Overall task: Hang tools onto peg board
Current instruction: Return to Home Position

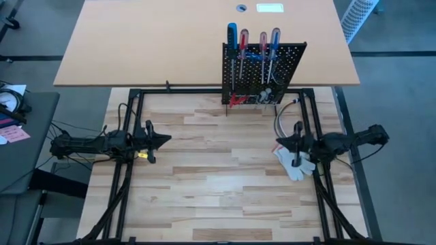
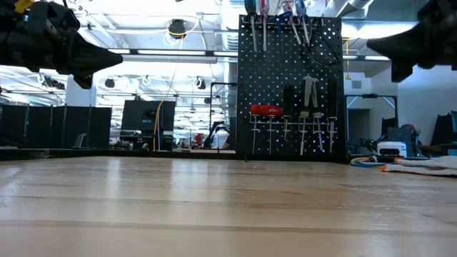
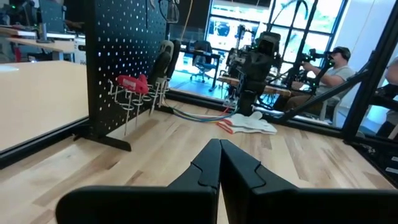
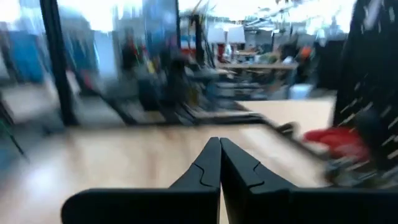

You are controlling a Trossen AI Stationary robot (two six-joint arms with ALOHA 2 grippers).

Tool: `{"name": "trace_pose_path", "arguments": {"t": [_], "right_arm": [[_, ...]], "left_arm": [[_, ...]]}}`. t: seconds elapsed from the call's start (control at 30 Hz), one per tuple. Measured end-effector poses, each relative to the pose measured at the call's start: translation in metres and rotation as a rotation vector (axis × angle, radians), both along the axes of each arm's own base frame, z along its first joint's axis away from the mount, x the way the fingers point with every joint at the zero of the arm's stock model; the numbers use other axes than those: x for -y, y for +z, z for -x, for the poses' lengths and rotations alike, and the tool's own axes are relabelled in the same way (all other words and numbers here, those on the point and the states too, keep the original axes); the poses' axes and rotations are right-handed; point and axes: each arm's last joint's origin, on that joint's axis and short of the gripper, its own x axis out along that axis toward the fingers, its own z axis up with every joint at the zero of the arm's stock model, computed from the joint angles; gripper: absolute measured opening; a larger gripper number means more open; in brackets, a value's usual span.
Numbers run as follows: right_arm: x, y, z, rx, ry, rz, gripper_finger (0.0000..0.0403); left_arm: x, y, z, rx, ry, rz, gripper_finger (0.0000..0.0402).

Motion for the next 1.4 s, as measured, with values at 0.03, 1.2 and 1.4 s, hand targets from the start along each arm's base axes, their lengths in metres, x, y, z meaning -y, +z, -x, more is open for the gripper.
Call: {"name": "trace_pose_path", "arguments": {"t": [0.03,1.2,1.4], "right_arm": [[0.000,0.002,0.000,0.040,0.018,-0.113,0.0007],[0.018,-0.006,-0.003,-0.026,0.124,-0.195,0.0007],[0.019,-0.006,-0.003,-0.016,0.116,-0.261,0.0007]], "left_arm": [[0.000,0.000,0.000,-0.001,0.001,0.000,0.0000],[0.000,0.000,0.000,-0.002,0.001,0.000,0.0000],[0.000,0.000,0.000,-0.001,0.001,0.000,0.0000]]}}
